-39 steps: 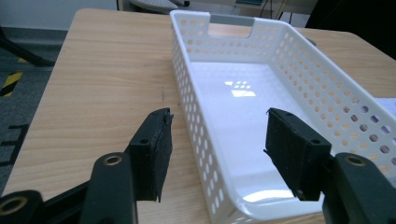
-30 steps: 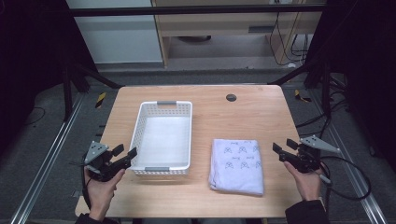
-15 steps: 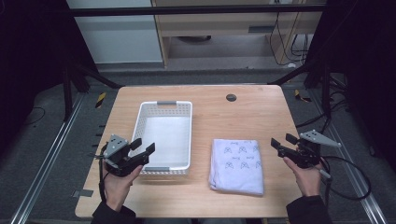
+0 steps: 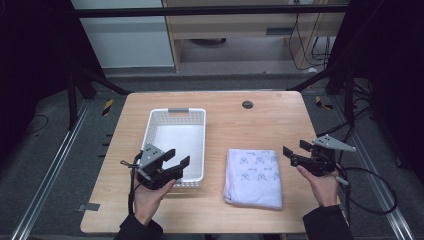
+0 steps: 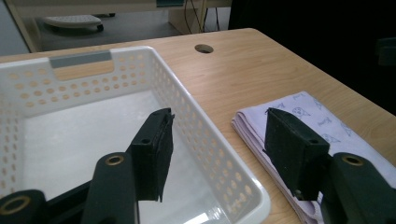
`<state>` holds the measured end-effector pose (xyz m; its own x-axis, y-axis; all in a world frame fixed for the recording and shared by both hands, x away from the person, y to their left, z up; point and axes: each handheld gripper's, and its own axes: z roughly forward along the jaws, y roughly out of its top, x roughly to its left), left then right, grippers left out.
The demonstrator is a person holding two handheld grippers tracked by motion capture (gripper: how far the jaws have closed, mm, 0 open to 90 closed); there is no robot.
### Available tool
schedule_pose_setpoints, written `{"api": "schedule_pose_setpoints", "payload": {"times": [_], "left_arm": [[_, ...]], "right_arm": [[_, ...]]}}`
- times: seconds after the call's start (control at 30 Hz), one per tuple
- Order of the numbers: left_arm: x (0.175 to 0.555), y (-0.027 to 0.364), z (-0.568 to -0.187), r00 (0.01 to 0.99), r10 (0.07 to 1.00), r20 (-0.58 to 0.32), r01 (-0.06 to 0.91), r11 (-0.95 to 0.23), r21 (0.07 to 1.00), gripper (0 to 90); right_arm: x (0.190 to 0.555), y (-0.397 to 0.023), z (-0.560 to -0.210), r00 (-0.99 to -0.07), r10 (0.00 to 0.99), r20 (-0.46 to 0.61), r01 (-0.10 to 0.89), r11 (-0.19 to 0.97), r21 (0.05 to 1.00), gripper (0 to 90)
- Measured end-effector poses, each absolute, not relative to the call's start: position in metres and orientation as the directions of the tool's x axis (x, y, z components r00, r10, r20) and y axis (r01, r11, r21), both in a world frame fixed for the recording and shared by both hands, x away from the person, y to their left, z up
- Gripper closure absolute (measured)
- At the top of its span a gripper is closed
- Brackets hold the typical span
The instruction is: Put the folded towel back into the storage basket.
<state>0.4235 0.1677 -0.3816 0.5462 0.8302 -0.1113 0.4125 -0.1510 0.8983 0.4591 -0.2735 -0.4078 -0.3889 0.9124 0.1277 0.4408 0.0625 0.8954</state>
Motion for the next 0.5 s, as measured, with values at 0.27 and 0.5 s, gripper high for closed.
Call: {"api": "schedule_pose_setpoints", "payload": {"times": [0.27, 0.5], "left_arm": [[0.422, 0.143, -0.387, 0.585, 0.805, -0.096, 0.408, -0.191, 0.893, 40.7], [0.420, 0.123, -0.392, 0.612, 0.787, -0.078, 0.408, -0.230, 0.883, 40.5]], "right_arm": [[0.462, -0.270, -0.410, -0.394, 0.909, 0.134, 0.448, 0.063, 0.892, 28.9], [0.462, -0.268, -0.411, -0.400, 0.905, 0.143, 0.457, 0.062, 0.888, 28.8]]}}
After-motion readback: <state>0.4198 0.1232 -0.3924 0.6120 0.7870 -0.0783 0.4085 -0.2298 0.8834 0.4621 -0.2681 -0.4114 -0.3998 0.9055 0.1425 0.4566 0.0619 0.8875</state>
